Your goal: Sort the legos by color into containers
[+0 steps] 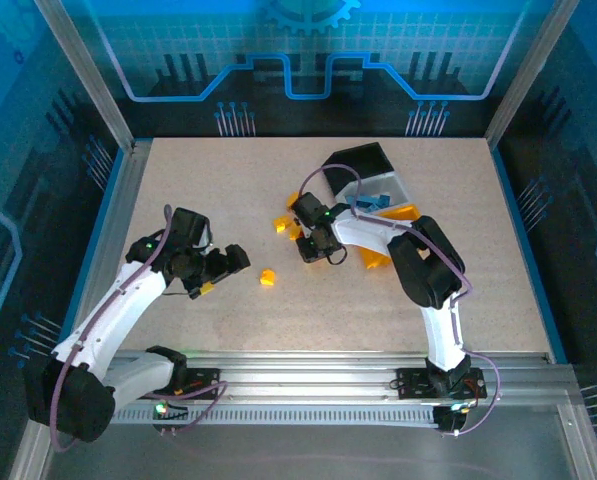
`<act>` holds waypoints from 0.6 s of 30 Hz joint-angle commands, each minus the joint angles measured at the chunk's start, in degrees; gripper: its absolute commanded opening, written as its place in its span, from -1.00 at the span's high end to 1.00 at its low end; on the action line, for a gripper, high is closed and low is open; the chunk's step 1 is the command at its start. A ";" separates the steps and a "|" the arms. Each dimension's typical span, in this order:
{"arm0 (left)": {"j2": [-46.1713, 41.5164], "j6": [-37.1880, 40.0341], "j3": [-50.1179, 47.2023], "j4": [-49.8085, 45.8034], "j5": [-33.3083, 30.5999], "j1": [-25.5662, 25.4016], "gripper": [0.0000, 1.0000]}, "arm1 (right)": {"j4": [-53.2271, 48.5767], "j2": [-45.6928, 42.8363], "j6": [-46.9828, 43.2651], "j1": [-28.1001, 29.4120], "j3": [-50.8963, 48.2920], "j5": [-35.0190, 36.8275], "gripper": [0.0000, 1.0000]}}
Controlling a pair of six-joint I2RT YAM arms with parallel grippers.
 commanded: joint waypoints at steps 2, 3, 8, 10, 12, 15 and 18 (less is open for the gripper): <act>-0.19 -1.96 -2.01 1.39 1.24 0.58 -0.98 | -1.45 -2.95 -1.70 -0.70 -0.73 1.06 0.62; -0.16 -2.08 -2.10 1.87 1.30 0.51 -0.98 | -1.33 -4.27 -1.71 -0.78 -1.57 0.84 0.65; 3.16 -1.33 -1.39 3.93 2.35 0.33 -0.98 | 1.39 -15.97 0.91 -3.05 -8.32 -3.08 0.68; 5.18 -0.60 -0.36 4.47 2.42 -0.15 -0.98 | 1.66 -20.83 1.43 -4.78 -10.34 -3.93 0.68; 7.57 0.37 1.23 4.65 2.26 -1.44 -0.98 | 1.21 -24.87 0.81 -7.21 -11.53 -4.94 0.68; 12.66 2.62 4.98 3.95 1.53 -5.20 -0.98 | 0.58 -29.62 -0.41 -12.31 -13.37 -6.23 0.67; 18.55 5.09 8.95 1.59 -0.81 -9.97 -0.98 | 0.21 -32.00 -1.47 -18.67 -15.53 -7.63 0.66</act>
